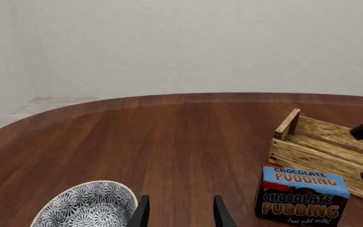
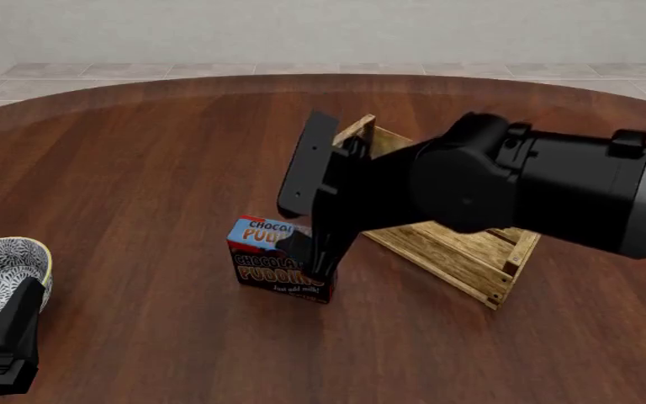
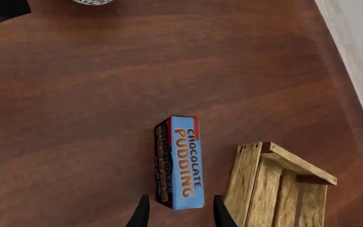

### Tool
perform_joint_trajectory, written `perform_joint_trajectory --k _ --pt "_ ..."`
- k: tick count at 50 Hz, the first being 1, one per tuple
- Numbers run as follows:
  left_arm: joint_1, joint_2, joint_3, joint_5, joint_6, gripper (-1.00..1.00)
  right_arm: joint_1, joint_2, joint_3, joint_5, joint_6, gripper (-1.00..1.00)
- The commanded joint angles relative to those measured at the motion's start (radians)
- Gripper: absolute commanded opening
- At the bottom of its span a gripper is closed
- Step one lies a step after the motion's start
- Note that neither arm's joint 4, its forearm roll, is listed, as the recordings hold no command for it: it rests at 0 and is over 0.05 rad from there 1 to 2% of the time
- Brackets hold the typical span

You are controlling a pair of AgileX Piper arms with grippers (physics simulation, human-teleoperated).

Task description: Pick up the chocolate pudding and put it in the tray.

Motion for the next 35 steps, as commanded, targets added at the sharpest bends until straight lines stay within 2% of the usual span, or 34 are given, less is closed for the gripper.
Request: perform_joint_trajectory --k 1,35 --pt "0.000 0.000 0.000 0.000 0.000 1.00 0.002 0.014 0.013 -0.017 0.008 1.00" --pt "0.000 0.000 0.000 0.000 0.000 1.00 -0.025 0.069 -0.020 -0.035 0.010 1.00"
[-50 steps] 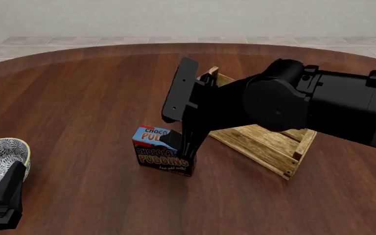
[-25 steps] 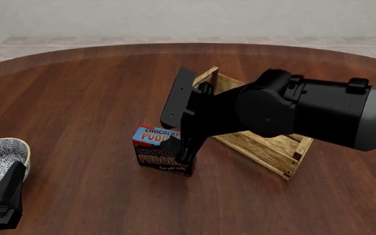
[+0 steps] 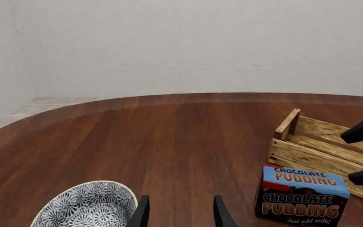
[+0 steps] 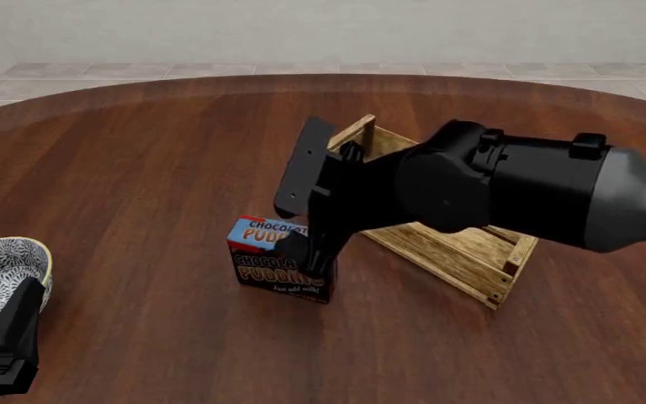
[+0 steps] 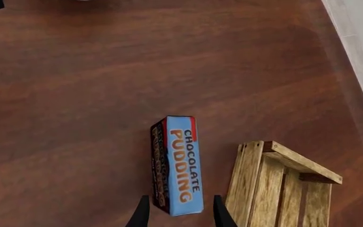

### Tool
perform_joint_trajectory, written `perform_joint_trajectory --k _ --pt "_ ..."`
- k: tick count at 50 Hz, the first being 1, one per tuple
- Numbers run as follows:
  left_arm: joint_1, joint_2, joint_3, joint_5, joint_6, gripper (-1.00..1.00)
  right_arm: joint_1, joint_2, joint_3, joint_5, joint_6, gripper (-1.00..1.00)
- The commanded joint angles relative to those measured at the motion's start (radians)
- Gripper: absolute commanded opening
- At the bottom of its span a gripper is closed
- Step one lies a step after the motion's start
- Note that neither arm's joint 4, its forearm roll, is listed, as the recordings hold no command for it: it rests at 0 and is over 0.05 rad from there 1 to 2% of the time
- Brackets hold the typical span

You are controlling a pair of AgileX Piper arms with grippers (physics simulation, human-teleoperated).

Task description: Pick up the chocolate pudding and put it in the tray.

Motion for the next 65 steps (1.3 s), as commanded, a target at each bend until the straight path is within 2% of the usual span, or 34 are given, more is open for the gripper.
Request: perform_joint_trajectory --k 1,33,65 --pt "0.000 0.000 0.000 0.000 0.000 1.00 -0.007 0.018 -0.014 -0.004 0.003 1.00" --pt "0.000 0.000 0.000 0.000 0.000 1.00 -0.042 0.073 -0.029 -0.040 0.015 1.00" --pt "0.000 0.000 0.000 0.000 0.000 1.00 -0.033 0.089 -0.014 -0.064 0.034 1.00"
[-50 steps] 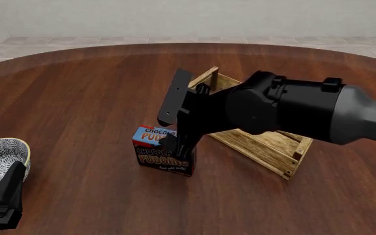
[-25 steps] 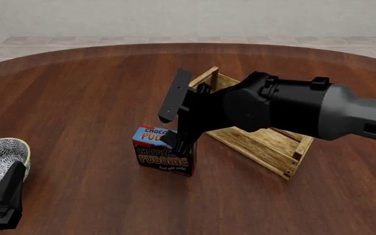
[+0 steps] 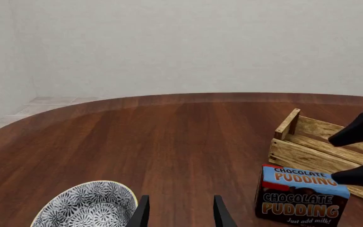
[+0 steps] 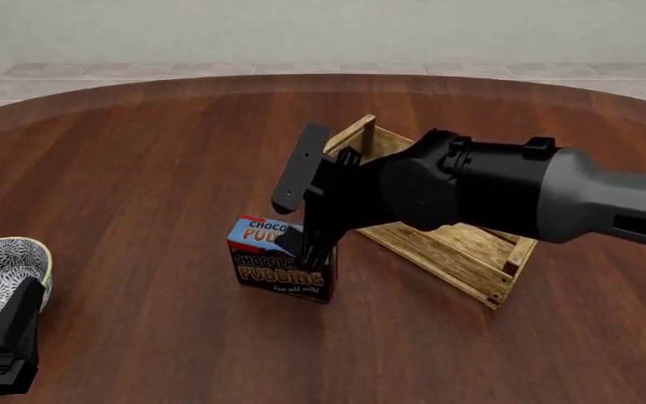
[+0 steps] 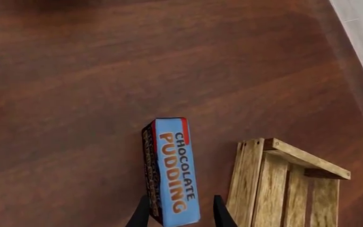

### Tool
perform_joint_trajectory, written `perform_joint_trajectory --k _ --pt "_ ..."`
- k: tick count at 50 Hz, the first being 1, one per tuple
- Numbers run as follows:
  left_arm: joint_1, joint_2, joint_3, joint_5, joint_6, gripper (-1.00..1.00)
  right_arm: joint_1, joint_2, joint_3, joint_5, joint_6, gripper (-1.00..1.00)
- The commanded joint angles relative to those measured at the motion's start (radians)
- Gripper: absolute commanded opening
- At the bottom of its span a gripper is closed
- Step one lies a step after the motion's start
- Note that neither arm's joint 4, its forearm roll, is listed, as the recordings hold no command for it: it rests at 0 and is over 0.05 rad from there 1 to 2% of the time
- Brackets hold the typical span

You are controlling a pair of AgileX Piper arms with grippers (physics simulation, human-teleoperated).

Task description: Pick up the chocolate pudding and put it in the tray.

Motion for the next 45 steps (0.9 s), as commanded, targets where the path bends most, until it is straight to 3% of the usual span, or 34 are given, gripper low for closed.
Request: perform_joint_trajectory --k 1,45 --pt "0.000 0.000 0.000 0.000 0.000 1.00 0.002 0.009 0.003 -0.009 0.008 1.00" --pt "0.000 0.000 0.000 0.000 0.000 1.00 -0.002 0.045 0.021 -0.048 0.043 1.00"
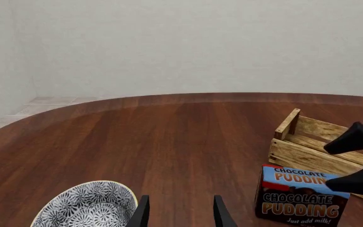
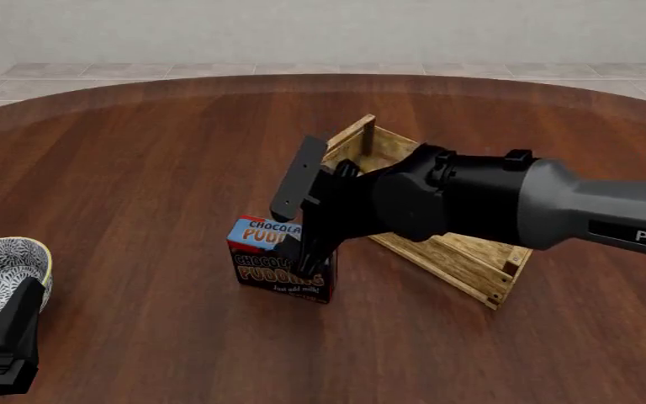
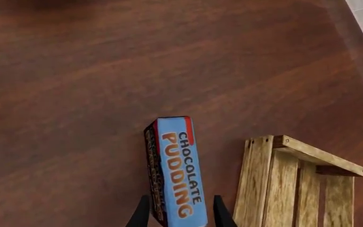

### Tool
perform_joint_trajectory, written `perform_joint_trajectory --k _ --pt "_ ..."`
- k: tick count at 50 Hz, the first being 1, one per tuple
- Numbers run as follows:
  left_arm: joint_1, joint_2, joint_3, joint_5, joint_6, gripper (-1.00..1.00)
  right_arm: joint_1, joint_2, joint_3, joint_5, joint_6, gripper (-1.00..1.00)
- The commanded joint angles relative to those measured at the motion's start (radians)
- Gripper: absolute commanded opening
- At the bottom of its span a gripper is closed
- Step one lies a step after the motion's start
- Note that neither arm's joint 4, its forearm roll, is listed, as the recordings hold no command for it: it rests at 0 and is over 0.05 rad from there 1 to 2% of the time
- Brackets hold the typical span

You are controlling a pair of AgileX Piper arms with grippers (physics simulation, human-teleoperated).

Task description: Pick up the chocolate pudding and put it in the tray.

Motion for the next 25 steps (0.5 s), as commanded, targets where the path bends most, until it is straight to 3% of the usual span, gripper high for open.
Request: perform_joint_trajectory --k 1,25 --pt "0.000 0.000 0.000 0.000 0.000 1.00 -0.004 0.013 -0.005 -0.007 0.007 1.00" --pt "0.000 0.000 0.000 0.000 0.000 1.00 -0.016 0.035 -0.009 -0.017 0.016 1.00"
